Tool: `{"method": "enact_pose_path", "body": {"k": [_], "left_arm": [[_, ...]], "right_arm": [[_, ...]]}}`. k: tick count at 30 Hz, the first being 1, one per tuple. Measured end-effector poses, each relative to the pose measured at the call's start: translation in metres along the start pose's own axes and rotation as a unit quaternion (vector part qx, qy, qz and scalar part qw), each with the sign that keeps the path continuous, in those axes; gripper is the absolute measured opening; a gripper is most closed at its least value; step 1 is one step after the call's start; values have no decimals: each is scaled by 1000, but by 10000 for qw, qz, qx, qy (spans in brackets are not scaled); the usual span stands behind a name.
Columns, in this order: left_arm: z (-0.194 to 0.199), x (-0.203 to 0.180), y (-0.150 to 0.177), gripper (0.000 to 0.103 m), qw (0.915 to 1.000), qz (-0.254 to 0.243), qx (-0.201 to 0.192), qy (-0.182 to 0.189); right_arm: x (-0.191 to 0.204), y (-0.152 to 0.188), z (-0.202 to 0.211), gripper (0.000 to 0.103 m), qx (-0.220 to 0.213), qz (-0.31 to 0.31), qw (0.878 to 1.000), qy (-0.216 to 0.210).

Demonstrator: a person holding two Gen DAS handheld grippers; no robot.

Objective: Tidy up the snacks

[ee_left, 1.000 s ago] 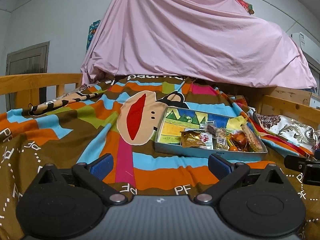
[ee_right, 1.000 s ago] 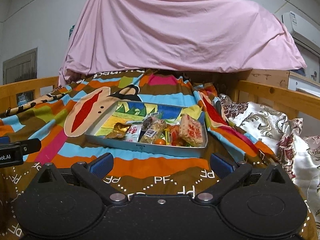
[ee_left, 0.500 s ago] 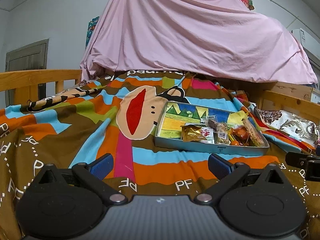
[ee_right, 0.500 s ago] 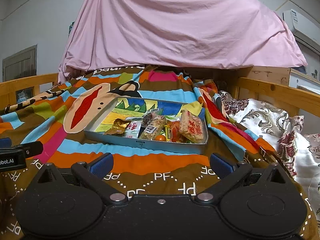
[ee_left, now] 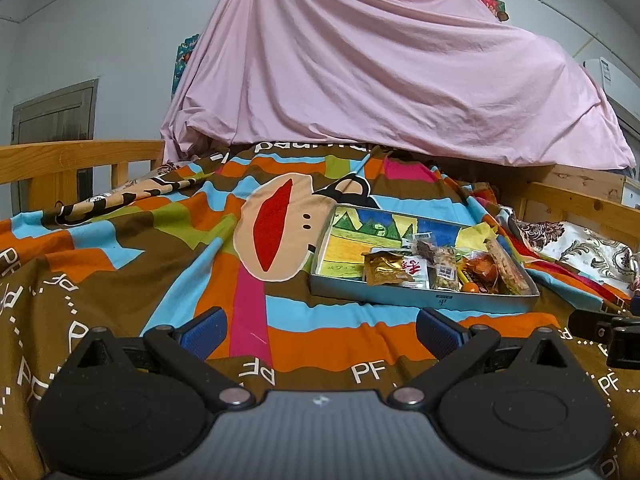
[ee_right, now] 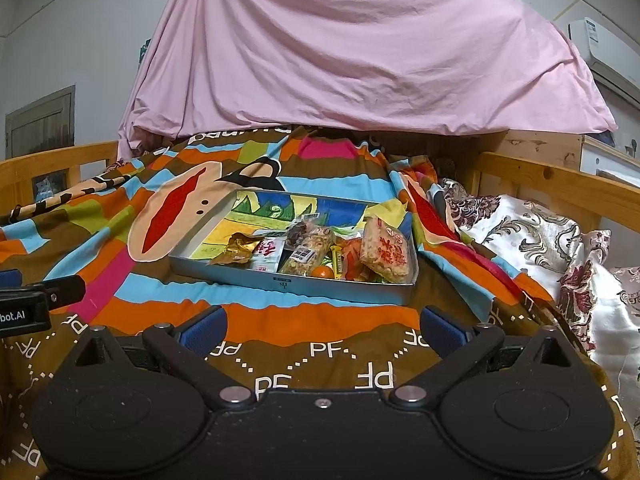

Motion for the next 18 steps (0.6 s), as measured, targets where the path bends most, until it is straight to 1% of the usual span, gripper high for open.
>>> {"method": "enact_pose_path", "body": {"k": [18], "left_arm": [[0,-1,1,103,10000,13,22,16]], "right_arm": [[0,-1,0,102,7,3,10000,-2]]}}
Point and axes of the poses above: each gripper's, at about its wrist camera, not at the fingertips, and z roughly against the way its jaws point, x to its left, y to its underside, the point moved 5 cm from there along -z, roughly the way its jaws point, and after that the axes turned 15 degrees about x, right-handed, at the moved point
